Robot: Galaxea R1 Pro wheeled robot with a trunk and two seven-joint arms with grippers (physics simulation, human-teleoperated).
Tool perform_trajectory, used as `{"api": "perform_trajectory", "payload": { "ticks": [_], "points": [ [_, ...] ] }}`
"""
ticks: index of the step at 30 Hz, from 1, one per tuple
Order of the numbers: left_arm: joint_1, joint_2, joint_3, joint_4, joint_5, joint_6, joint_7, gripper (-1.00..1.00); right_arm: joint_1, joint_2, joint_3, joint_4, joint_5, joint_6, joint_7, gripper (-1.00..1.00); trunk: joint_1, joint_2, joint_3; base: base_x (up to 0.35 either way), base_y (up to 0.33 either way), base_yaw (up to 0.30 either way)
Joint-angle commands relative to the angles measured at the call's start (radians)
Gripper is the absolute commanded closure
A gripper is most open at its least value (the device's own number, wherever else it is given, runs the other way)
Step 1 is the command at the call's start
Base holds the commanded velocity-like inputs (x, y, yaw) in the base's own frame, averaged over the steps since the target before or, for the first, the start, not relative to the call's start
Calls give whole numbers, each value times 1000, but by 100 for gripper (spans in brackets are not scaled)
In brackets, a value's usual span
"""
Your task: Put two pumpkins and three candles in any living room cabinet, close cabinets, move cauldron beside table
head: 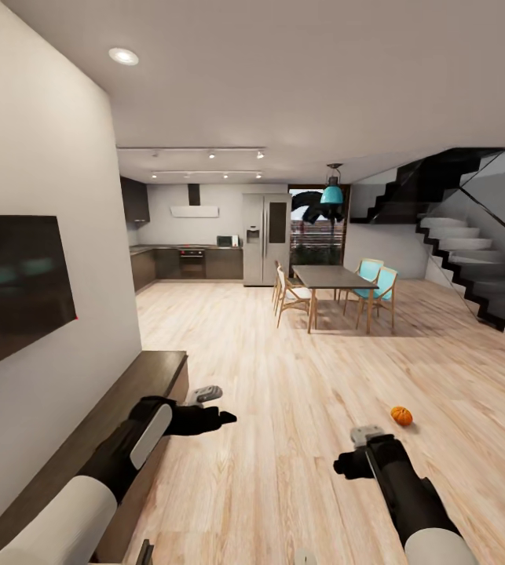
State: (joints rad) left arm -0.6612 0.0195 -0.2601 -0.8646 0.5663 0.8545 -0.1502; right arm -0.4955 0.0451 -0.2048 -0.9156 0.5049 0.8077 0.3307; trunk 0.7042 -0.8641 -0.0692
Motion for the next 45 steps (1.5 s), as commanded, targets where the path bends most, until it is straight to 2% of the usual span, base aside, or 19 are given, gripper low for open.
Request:
{"api": "perform_trajectory", "payload": {
  "ticks": [1, 29, 45],
  "points": [
    [0, 4, 2, -1, 1, 0, 0, -100, 0, -1, -1, -2, -1, 1, 0, -100, 0, 0, 0, 0, 0, 0],
    [0, 8, -2, 1, 0, -6, 0, -100, 0, 1, -1, 4, 0, -5, 2, -100, 0, 0, 0, 1, 0, 0],
    [0, 9, -4, 9, 0, -4, 0, -100, 0, 1, -1, 6, 1, -5, 2, -100, 0, 0, 0, 261, 0, 0]
  ]
}}
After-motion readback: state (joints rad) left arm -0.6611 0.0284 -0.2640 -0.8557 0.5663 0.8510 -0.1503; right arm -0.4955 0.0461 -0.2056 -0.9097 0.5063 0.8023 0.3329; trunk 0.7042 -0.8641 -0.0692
